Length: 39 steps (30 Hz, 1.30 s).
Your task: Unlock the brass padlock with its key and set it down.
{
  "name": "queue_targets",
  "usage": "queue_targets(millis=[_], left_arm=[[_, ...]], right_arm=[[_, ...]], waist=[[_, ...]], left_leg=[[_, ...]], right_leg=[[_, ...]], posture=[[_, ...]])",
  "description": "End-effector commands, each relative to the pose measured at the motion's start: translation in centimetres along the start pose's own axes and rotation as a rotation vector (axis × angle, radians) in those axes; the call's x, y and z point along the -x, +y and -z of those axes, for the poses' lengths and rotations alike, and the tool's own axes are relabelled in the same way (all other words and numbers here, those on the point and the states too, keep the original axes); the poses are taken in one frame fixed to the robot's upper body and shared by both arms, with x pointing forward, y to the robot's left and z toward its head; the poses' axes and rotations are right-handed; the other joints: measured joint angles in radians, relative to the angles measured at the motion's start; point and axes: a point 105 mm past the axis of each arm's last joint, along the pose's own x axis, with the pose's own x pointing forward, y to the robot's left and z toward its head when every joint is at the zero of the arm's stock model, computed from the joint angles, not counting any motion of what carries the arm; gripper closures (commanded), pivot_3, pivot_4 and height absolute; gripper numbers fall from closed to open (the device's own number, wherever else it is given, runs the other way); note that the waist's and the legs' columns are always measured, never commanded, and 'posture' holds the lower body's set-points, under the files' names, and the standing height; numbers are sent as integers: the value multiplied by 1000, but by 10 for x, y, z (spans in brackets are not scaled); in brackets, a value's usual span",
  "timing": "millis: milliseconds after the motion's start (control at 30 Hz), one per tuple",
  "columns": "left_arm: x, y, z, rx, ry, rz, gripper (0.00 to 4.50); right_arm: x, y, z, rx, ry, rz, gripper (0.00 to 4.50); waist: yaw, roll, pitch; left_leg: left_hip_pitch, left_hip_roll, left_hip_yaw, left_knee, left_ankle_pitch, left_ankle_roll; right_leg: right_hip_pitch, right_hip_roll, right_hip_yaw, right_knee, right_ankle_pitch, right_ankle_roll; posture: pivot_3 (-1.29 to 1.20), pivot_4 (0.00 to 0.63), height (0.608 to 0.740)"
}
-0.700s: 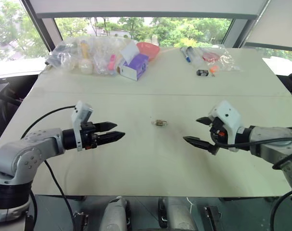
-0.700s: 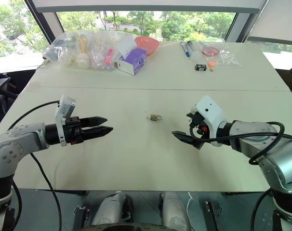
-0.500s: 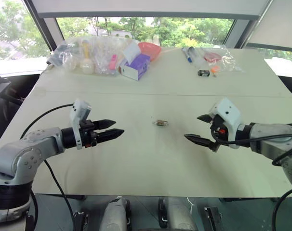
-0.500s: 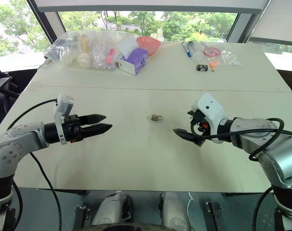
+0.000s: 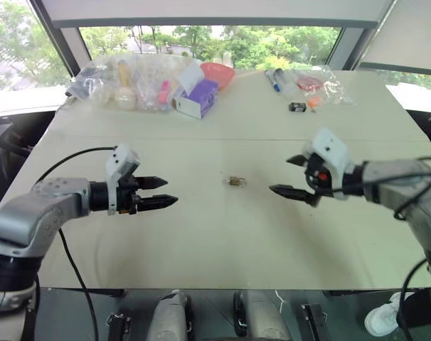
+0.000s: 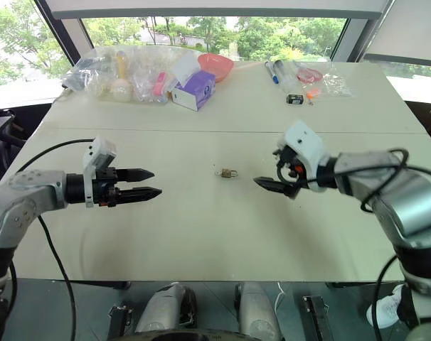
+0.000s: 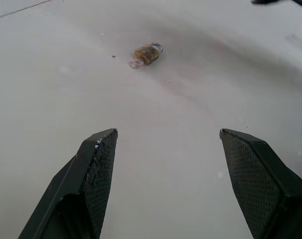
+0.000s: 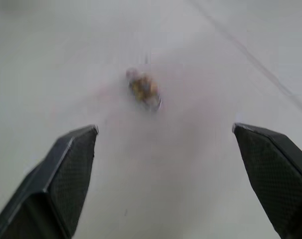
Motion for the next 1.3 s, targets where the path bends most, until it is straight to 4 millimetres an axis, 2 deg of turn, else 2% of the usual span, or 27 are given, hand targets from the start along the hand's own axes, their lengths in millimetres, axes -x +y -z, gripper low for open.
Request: queue_targets(millis=[33, 133, 200, 300, 433, 733, 900, 967, 1000, 1067, 1167, 1267, 1300], left_arm=[[7, -8, -8, -95, 74, 131, 1108], [4, 1, -12, -124, 64, 111, 1108], [2, 5, -13, -130, 52, 99, 1108], [0, 6, -10, -115, 17, 68, 1108], [-3, -1, -4, -82, -8, 58, 1108], [-7, -7, 7, -28, -26, 26, 1108], [-7, -7, 8, -20, -27, 6, 1108], [-6, -6, 8, -20, -28, 0, 1070], [-6, -6, 8, -20, -29, -3, 1070], [-6, -5, 7, -21, -30, -9, 1070], [-7, -5, 6, -25, -31, -7, 1070], [-11, 0, 2, -34, -49, -6, 1070], [-17, 6, -5, -13, -107, -4, 1070]], right_arm=[[-23, -23, -5, 193, 101, 9, 0], [-54, -19, -14, 234, 94, -82, 0], [-67, -20, -11, 232, 106, -120, 0], [-84, -17, 2, 138, 102, -218, 0], [-94, -18, 8, 119, 107, -260, 0], [-118, -7, 8, 109, 83, -333, 0], [-126, -6, 27, 127, 141, -321, 0], [-128, -7, 36, 152, 169, -311, 991], [-128, -7, 41, 179, 190, -307, 1243], [-128, -8, 48, 212, 220, -296, 2317], [-125, -7, 44, 211, 202, -303, 3809], [-124, -7, 36, 259, 177, -287, 3827], [-119, -9, 21, 339, 116, -255, 3827]], waist=[[-3, 1, 1], [0, 2, 1], [1, 1, 1], [6, 1, 1], [1, 1, 1], [-3, 2, 1], [-1, 2, 1], [-1, 2, 1], [-1, 2, 1], [-1, 2, 1], [0, 2, 1], [3, 2, 1], [3, 2, 1]], left_leg=[[1, 0, 1, 0, 0, 0], [-1, 0, 2, 0, 2, -3], [-2, 0, 4, 0, 2, -4], [-3, 0, 4, 0, 3, -4], [-3, -1, 6, 1, 2, -4], [-2, 1, 5, 1, 3, -5], [-2, 1, 5, 1, 3, -5], [-1, 1, 5, 1, 3, -5], [-1, 1, 6, 1, 3, -5], [-1, 1, 6, 1, 3, -5], [0, 1, 6, 1, 3, -5], [1, 1, 6, 1, 3, -6], [1, 1, 5, 1, 3, -6]], right_leg=[[0, 0, 0, 1, 0, 0], [-2, 1, 0, 0, 0, 1], [-2, 1, 0, 0, 0, 1], [-2, 0, 0, 0, 0, 1], [-2, -2, 1, 0, 0, 1], [-2, 0, 0, 1, 0, 1], [-2, -1, 0, 1, 0, 1], [-1, -1, 0, 1, 0, 1], [-1, -1, 0, 1, 0, 1], [-1, -1, 0, 1, 0, 1], [1, -1, 0, 1, 0, 1], [1, -1, 0, 2, 0, 1], [1, -1, 0, 2, 0, 1]], posture=[[0, 150, 734], [0, 150, 734], [0, 150, 734], [0, 150, 734], [0, 150, 734], [0, 150, 734], [0, 150, 734], [0, 150, 734], [0, 150, 734], [0, 150, 734], [0, 150, 734], [0, 150, 734], [0, 150, 734]])
